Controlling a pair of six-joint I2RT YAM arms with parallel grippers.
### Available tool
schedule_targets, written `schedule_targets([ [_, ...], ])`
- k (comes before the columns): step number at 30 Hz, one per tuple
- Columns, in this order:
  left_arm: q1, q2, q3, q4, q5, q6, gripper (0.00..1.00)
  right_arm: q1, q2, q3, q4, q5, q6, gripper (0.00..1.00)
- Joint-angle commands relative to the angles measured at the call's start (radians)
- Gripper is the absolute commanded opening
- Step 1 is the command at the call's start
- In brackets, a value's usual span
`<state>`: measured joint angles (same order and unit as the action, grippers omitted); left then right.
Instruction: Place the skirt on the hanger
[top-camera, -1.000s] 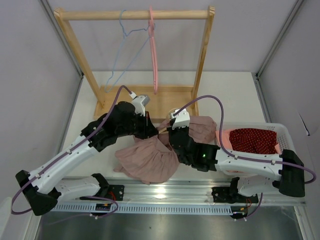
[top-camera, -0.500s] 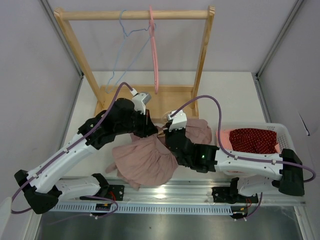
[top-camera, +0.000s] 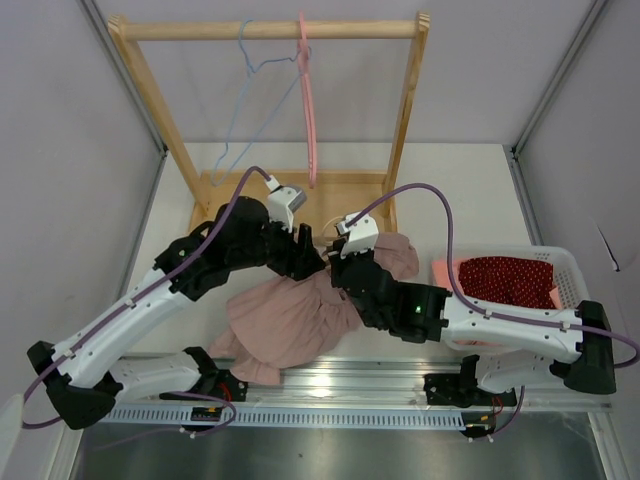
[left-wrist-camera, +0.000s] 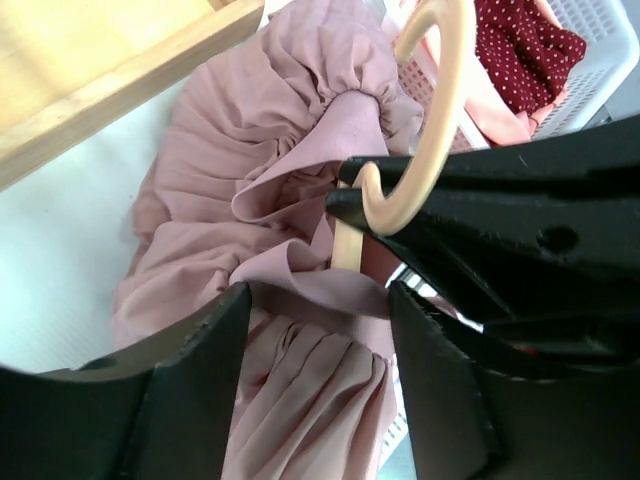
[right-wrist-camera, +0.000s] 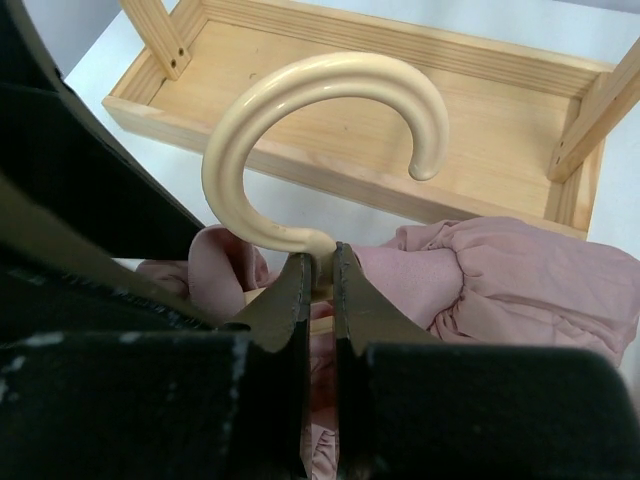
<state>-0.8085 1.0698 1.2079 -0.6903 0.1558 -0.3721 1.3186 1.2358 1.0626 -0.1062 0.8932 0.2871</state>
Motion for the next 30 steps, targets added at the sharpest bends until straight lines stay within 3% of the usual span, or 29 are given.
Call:
schedule_targets([
  [1, -0.008, -0.060, 0.015, 0.028, -0.024, 0.055, 0.65, -0.009, -0.045, 0.062, 0.036, 0.006, 0.018, 0.00],
  [6, -0.006, -0.119, 0.030, 0.066, -0.024, 0.110, 0.69, -0.013, -0.047, 0.062, 0.019, -0.005, 0.023, 0.00],
  [15, -0.009, -0.087, 0.021, 0.035, 0.089, 0.229, 0.65, -0.021, -0.061, 0.085, -0.018, -0.034, 0.026, 0.00],
  [25, -0.043, -0.047, -0.044, 0.045, 0.060, 0.266, 0.67, -0.030, -0.061, 0.100, -0.029, -0.056, 0.026, 0.00],
  [27, -0.066, -0.036, -0.045, 0.032, 0.016, 0.269, 0.65, -0.030, -0.062, 0.102, -0.032, -0.059, 0.024, 0.00],
  [30, -0.084, -0.024, -0.050, 0.018, -0.019, 0.269, 0.54, -0.032, -0.064, 0.106, -0.038, -0.062, 0.027, 0.00],
])
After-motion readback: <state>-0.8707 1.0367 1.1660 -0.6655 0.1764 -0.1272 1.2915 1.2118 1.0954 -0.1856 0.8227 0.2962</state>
